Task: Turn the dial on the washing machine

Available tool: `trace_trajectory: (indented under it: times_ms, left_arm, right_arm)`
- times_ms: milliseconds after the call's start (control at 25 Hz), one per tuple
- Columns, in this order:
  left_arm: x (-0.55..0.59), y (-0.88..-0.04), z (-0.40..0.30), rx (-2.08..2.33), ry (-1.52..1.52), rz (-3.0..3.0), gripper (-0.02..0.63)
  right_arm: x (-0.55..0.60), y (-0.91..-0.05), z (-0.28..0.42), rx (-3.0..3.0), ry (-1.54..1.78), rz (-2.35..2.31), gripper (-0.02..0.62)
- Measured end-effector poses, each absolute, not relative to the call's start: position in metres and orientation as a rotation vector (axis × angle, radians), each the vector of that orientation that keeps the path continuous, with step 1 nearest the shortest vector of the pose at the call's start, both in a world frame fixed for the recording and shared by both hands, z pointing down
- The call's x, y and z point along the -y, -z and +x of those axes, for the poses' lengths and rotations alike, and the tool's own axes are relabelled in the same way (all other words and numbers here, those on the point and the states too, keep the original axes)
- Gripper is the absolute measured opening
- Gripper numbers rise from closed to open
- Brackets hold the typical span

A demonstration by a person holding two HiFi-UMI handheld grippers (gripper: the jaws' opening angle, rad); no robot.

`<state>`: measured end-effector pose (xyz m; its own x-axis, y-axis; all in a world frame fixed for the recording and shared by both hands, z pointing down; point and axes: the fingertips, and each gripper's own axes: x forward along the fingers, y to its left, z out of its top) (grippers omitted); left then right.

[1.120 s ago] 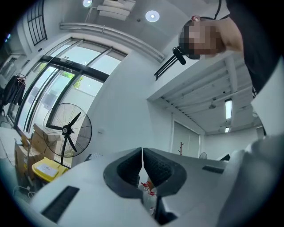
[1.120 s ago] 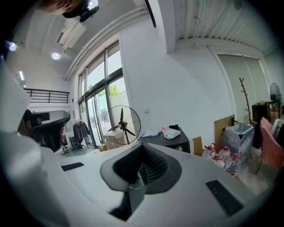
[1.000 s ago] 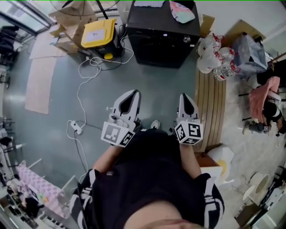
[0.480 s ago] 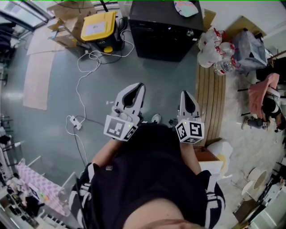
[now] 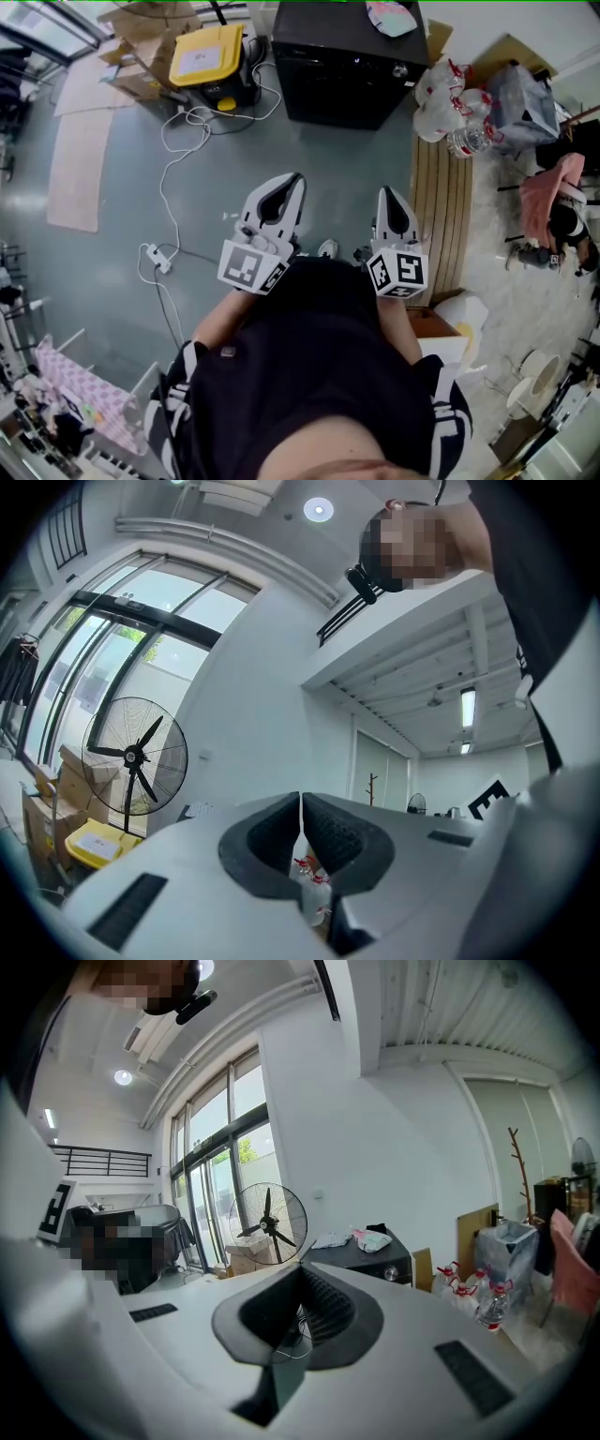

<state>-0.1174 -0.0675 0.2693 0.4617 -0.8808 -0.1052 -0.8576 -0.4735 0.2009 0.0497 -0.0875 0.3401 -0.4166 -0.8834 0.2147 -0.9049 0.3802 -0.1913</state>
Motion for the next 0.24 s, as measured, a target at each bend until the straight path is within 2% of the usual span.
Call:
trace_trajectory:
  times_ms: [240]
  left_arm:
    - [0.0685,-0.2691,-0.1190,1.548,0.302,2.574,0.029]
  right_arm:
    - [0.0885,-0.3384,0.0478,2.549,-0.422,1.644,0.025]
